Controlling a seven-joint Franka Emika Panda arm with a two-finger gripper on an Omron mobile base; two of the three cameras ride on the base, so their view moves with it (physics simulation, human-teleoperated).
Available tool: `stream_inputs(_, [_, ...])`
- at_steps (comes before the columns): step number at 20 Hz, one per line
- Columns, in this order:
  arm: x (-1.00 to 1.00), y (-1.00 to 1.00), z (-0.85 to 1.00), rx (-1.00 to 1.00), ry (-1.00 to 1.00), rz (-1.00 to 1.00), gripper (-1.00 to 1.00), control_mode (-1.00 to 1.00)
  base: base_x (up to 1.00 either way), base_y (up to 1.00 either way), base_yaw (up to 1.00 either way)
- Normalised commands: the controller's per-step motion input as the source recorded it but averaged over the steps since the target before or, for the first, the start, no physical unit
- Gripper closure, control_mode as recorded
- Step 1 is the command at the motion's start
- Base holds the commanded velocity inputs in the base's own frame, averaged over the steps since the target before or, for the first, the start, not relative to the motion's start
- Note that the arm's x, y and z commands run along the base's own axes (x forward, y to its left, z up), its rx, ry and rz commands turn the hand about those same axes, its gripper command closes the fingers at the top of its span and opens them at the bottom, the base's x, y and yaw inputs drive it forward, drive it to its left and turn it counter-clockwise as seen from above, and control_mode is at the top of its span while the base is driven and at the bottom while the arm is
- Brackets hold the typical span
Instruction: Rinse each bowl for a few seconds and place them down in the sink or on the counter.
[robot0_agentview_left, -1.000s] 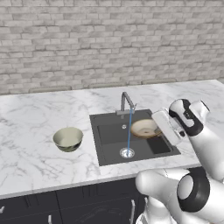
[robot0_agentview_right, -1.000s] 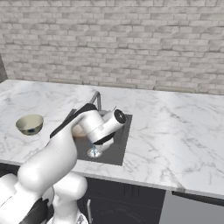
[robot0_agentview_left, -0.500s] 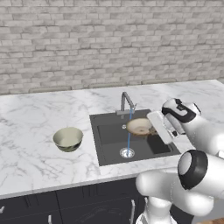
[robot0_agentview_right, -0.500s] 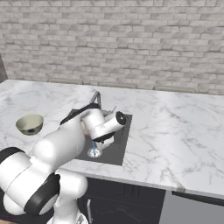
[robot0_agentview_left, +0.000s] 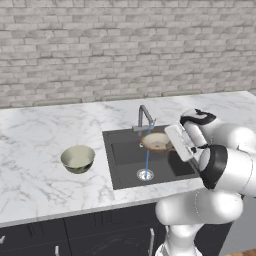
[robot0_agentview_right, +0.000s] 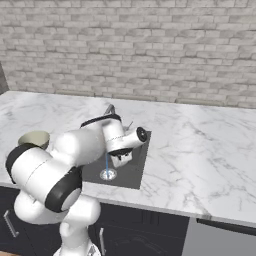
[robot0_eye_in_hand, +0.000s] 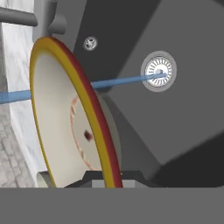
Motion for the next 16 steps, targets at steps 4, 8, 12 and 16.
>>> stream_inputs(4, [0.35, 0.0, -0.11, 0.03, 0.0, 0.01, 1.0, -1.0, 0.0, 0.0, 0.0])
stream_inputs(8, [0.35, 0.0, -0.14, 0.02, 0.0, 0.0, 1.0, -1.0, 0.0, 0.0, 0.0])
stream_inputs(12, [0.35, 0.0, -0.16, 0.01, 0.0, 0.0, 1.0, -1.0, 0.0, 0.0, 0.0])
stream_inputs(16, [0.22, -0.18, -0.06, 0.0, 0.0, 0.0, 1.0, -1.0, 0.0, 0.0, 0.0])
